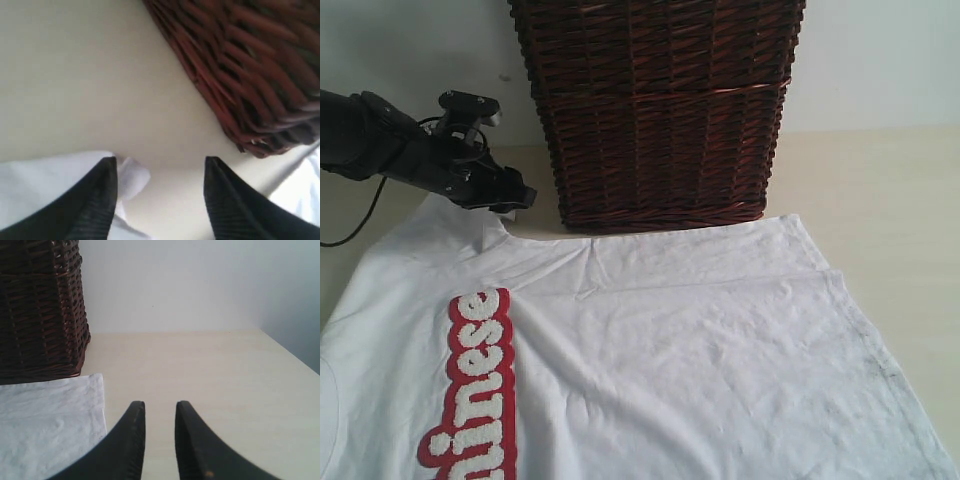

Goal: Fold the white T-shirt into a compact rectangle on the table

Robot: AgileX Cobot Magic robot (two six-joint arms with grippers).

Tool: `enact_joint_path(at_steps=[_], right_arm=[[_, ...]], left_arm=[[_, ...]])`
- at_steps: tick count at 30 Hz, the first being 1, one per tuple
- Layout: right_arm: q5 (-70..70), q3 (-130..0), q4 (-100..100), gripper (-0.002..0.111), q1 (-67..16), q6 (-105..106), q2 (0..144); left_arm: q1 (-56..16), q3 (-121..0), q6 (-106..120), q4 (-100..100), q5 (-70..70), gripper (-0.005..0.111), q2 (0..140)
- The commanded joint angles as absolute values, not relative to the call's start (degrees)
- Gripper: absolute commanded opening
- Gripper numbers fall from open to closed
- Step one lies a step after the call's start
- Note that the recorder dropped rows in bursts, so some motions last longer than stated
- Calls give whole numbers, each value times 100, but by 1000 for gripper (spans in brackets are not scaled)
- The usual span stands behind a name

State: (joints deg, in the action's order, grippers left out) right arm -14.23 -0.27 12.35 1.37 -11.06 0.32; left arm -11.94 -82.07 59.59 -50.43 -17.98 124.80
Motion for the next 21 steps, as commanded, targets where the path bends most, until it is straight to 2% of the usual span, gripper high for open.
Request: enact_joint_path(at_steps=[1,4,9,12,16,21], right_arm=[[-1396,0,1236,23,131,-1061,0],[-1396,0,1236,23,131,-1061,0],[-1396,0,1236,23,131,-1061,0],[-1396,0,1236,23,131,-1061,0],[-1396,0,1236,23,131,-1061,0],[-1396,0,1236,23,131,-1061,0]], left_arm=[[-1203,-8193,5956,-4788,-1706,52,12455],[-1203,-8089,5907,-4597,-1645,49,12455],[-1149,-7726,5532,-4434,-1506,16,12455],[-1125,-7566,5532,-4434,-1480,0,12455],[-1125,-7397,5314,-4433,-1376,0,12443],[-1082,-7258,3979,-4433,-1075,0,12391]])
